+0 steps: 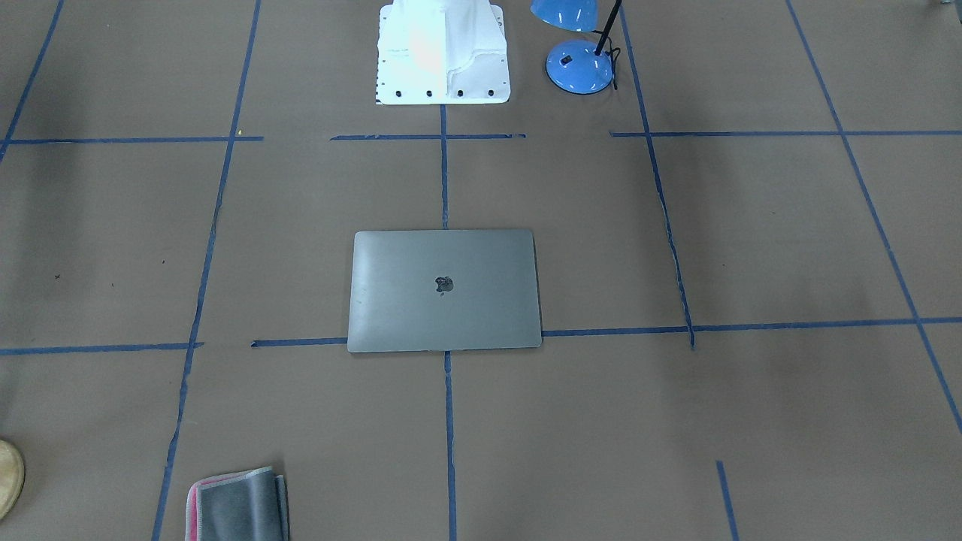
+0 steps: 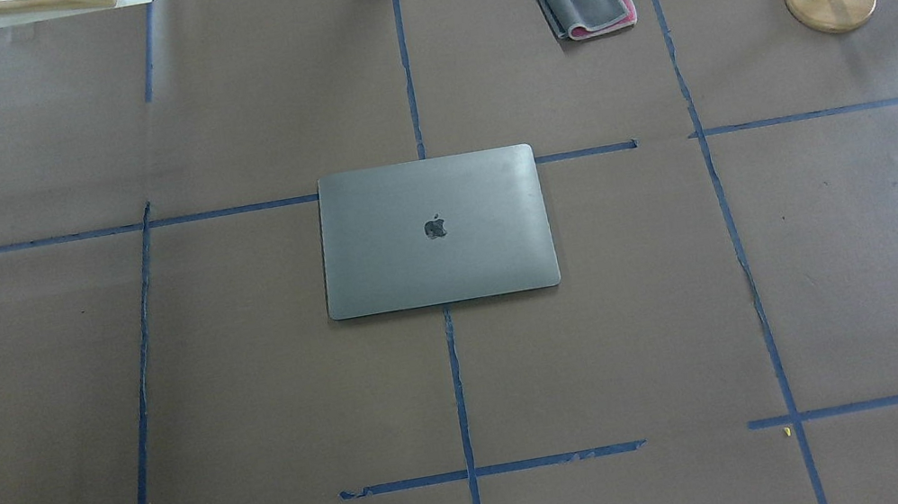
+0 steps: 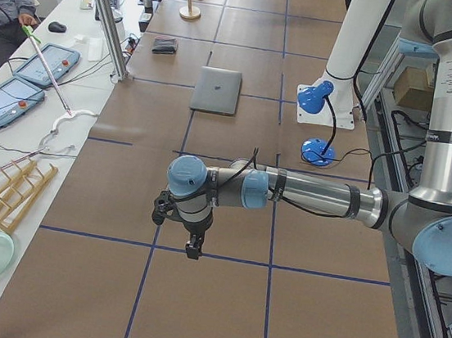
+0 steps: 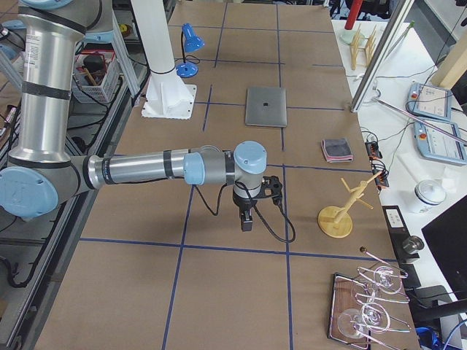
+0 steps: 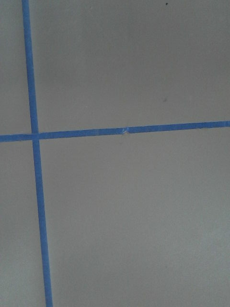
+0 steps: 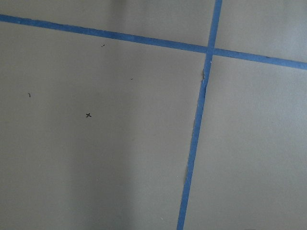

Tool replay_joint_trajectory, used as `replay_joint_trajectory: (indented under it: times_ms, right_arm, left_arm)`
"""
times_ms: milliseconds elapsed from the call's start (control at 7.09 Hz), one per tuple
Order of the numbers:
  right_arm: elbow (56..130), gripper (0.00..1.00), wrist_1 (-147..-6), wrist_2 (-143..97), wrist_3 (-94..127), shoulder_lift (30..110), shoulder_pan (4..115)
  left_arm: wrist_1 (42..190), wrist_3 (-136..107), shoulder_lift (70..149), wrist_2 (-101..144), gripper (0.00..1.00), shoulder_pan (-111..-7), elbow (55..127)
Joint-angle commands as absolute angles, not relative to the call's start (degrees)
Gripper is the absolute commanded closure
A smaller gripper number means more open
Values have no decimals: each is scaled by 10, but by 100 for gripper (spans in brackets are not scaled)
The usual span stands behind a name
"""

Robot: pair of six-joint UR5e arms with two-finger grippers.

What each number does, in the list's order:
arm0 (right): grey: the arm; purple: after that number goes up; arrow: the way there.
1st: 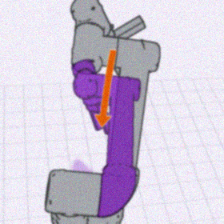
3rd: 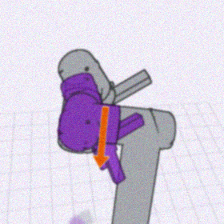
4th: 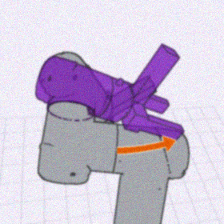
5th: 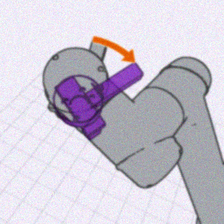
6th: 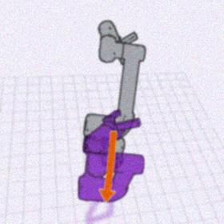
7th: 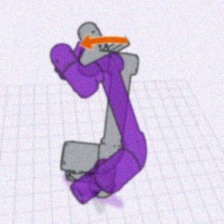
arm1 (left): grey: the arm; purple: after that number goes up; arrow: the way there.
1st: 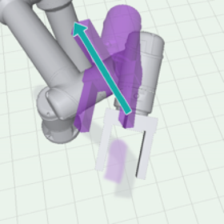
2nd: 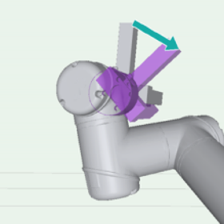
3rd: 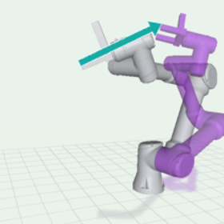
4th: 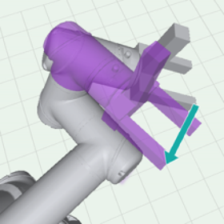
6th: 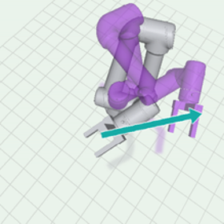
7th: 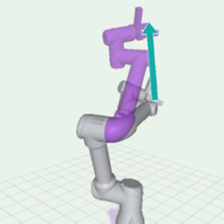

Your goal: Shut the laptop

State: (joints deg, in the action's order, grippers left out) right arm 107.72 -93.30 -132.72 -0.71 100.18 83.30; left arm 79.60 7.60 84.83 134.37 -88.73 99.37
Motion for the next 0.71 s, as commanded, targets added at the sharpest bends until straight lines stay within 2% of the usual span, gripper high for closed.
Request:
replay_joint_trajectory:
  times_ms: [0, 564]
  right_arm:
    - [1078, 0, -932, -1329, -6, 1009, 833]
    - [1078, 0, -930, -1329, -8, 1016, 833]
  left_arm:
    - [796, 79, 836, 1342, 1, -887, 1000]
    - [796, 80, 836, 1342, 1, -884, 1000]
